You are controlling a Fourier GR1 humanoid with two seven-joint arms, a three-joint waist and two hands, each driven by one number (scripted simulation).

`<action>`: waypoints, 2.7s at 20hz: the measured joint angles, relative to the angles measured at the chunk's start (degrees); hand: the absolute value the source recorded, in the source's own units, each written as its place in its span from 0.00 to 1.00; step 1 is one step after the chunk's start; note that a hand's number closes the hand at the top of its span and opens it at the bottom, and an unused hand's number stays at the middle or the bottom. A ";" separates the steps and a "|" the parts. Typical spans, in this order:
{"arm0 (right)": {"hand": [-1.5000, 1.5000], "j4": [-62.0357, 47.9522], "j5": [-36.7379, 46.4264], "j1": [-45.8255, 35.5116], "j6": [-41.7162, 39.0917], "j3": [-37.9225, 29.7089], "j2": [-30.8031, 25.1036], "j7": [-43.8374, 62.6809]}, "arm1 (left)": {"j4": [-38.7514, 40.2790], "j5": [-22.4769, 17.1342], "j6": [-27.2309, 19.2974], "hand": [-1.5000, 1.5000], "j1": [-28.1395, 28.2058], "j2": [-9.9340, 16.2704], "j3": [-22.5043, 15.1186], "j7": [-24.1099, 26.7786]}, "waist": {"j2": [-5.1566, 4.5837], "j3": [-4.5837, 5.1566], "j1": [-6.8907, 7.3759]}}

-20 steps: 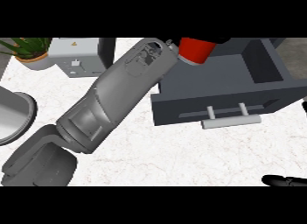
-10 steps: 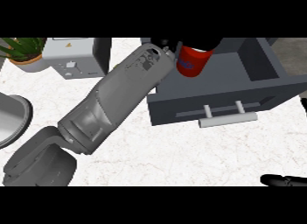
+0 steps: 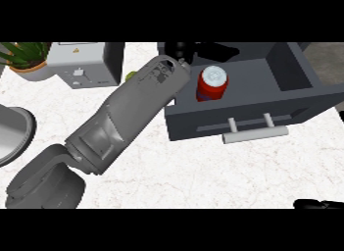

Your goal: Pick up the can, place it into the drawer and close the drawer

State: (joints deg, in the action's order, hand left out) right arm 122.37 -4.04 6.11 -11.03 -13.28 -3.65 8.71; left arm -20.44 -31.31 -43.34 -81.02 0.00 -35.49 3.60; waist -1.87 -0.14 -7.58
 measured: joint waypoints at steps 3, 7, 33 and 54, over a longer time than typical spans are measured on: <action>0.00 1.63 1.41 0.47 0.02 0.29 -0.25 -0.86 | -0.18 -1.07 -0.95 0.00 0.56 0.00 -0.18 0.84 | 0.04 0.01 -0.08; 0.00 3.26 6.10 0.64 -0.34 0.56 -2.27 -3.22 | -1.03 -2.93 -1.63 0.00 0.36 0.01 0.06 0.85 | 0.15 0.03 0.21; 0.00 -11.74 54.43 -9.95 7.04 17.36 -10.64 -8.90 | -6.70 -8.15 -5.13 0.00 -1.13 0.03 0.63 1.52 | 1.54 0.13 7.17; 0.00 -53.86 68.82 -29.22 32.60 13.20 -5.96 -15.61 | -28.26 -1.53 -3.27 0.00 7.00 16.61 -0.65 -14.21 | 2.88 1.20 10.46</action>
State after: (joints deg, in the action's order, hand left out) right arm 68.51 64.78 -23.11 21.57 -0.09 -9.61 -6.89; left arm -48.71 -32.84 -46.61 -74.02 16.61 -36.14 -10.61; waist 1.02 1.05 2.88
